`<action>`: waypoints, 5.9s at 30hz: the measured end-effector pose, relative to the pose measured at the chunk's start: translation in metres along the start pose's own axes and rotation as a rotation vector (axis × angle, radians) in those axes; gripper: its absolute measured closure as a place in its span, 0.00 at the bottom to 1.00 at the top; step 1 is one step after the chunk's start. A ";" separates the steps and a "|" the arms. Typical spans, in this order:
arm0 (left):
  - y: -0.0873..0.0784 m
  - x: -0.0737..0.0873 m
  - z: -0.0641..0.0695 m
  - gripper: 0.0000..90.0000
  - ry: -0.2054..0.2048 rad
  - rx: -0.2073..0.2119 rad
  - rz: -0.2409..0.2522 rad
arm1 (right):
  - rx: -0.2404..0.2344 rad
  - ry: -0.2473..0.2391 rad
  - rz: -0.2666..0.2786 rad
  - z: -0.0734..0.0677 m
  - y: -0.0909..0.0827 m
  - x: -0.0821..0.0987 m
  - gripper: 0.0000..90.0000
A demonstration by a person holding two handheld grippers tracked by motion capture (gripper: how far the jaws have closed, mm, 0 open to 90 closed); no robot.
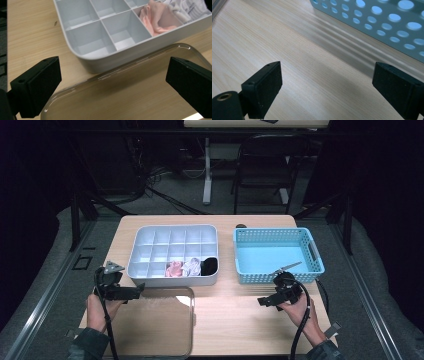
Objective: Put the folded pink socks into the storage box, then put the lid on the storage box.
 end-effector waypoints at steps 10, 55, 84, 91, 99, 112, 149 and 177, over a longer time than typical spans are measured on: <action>-0.007 0.036 -0.020 0.00 -0.053 -0.029 0.006 | 0.003 0.011 0.010 0.001 -0.001 0.000 0.10; 0.006 0.139 -0.058 1.00 -0.272 -0.075 -0.090 | 0.001 0.030 -0.007 0.001 0.001 0.000 0.12; 0.016 0.107 -0.019 1.00 -0.195 -0.037 -0.240 | -0.011 0.054 0.022 -0.001 -0.005 0.006 0.12; 0.017 0.103 -0.013 1.00 -0.191 -0.022 -0.258 | -0.046 0.086 0.035 -0.001 -0.008 0.011 0.13; 0.021 0.095 -0.011 1.00 -0.180 -0.009 -0.278 | -0.064 0.096 0.037 -0.004 -0.006 0.011 0.13; 0.027 0.082 0.002 1.00 -0.152 0.022 -0.303 | -0.089 0.105 0.049 -0.003 -0.006 0.012 0.14; 0.058 0.046 0.062 1.00 -0.187 0.194 -0.266 | -0.243 0.312 0.063 -0.047 0.018 0.032 0.38; 0.039 0.068 0.081 0.50 -0.503 0.319 -0.077 | -0.225 0.363 0.107 -0.046 0.035 0.050 0.78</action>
Point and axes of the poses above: each handheld gripper's, and its own axes: y roughly forward along the jaws, x roughly out of its underside, z roughly to its right, the point moved 4 cm from there along y, roughly forward along the jaws, and after that the axes turned 13 degrees about -z, right-handed, at the moved point
